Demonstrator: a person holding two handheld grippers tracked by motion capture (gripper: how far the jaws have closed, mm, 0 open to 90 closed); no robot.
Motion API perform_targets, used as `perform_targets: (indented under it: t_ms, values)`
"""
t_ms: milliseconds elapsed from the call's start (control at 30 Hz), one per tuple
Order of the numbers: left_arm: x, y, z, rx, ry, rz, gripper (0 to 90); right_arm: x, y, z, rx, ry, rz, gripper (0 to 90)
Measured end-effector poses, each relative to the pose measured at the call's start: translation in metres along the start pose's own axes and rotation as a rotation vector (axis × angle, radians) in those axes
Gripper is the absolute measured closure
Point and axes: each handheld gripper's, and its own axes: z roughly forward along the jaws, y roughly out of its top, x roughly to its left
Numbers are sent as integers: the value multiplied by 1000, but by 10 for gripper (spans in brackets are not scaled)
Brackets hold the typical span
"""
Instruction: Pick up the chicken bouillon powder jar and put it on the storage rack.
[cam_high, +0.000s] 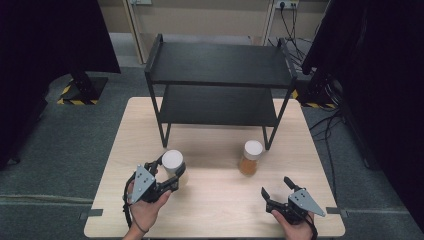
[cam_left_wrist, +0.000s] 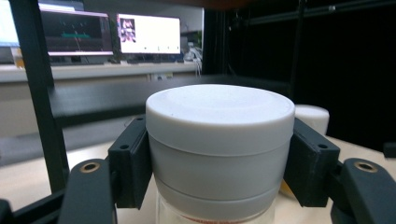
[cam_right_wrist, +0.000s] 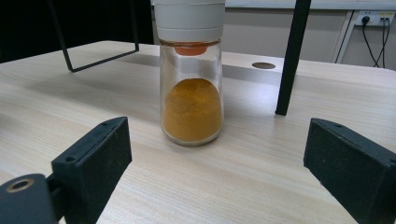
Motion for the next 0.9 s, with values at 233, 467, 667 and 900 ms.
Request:
perform_targets:
  t_ms: [233,467,667,900]
  values:
    - [-1,19,11,-34,33,10,341,0,0,0,0,1,0,80]
    - [-2,29,20,-63,47,16,341,-1,1,0,3,5,2,80]
    - [-4,40,28,-81,62,15,341,-1,0,0,1,4,1,80]
    - [-4,51,37,-107,77,11,341,-1,0,0,2,3,0,80]
